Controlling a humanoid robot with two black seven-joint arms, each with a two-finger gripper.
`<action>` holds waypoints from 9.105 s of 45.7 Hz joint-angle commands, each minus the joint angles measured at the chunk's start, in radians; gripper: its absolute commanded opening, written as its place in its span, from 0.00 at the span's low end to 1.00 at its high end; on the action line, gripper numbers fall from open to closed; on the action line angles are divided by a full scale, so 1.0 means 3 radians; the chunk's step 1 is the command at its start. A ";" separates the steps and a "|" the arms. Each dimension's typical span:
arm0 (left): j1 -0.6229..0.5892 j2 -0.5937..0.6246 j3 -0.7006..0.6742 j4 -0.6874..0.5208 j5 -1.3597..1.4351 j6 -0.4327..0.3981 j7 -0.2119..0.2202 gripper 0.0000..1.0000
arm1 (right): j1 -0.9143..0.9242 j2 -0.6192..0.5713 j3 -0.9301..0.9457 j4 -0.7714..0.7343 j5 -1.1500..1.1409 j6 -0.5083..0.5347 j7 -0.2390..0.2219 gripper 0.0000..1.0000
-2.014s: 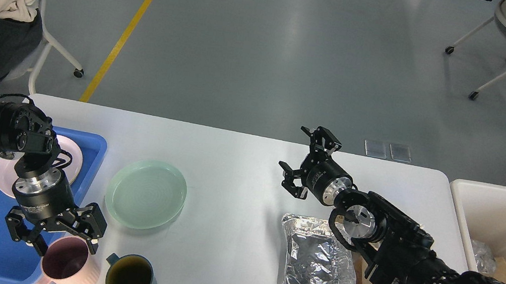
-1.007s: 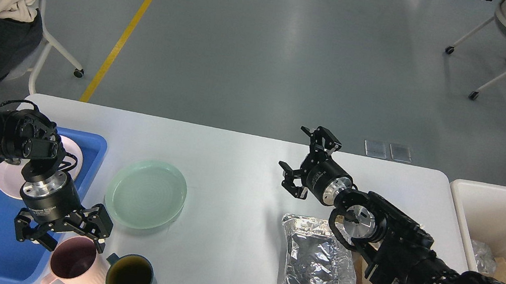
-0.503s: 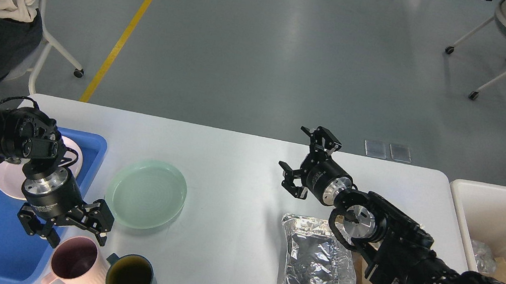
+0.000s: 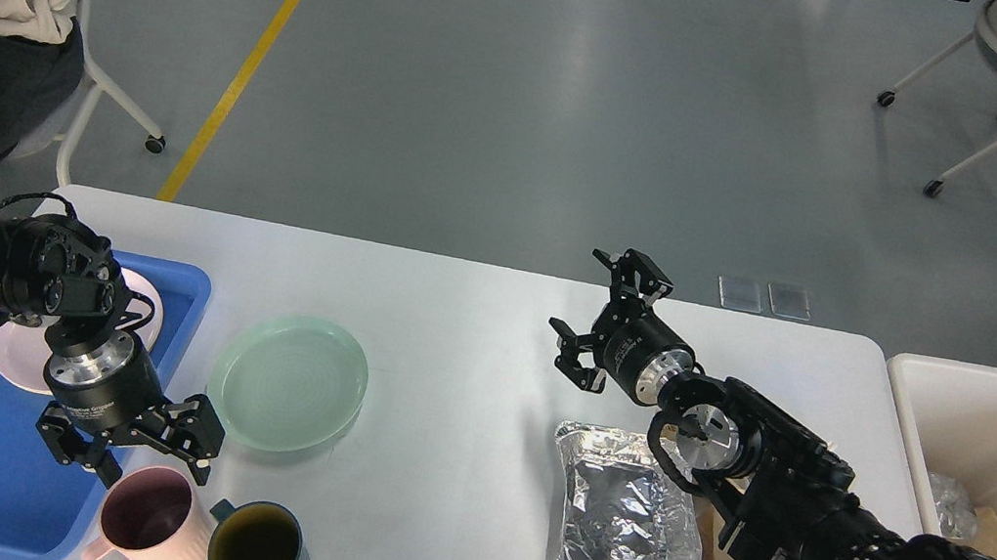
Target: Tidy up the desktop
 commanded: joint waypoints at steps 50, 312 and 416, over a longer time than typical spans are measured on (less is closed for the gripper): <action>-0.0050 0.0076 0.0015 0.0010 0.0025 -0.0392 0.0019 0.81 | 0.0000 0.0000 0.0000 -0.0002 0.0000 0.0000 -0.0002 1.00; -0.2622 -0.1447 0.0598 -0.1427 -0.1426 -0.0411 0.0029 0.95 | 0.0000 0.0000 -0.0005 -0.0002 0.0000 0.0000 -0.0002 1.00; -0.0689 -0.1452 0.0746 -0.0956 -0.1892 0.0313 0.0050 0.95 | 0.0000 0.0000 -0.0005 -0.0002 0.0000 0.0000 -0.0002 1.00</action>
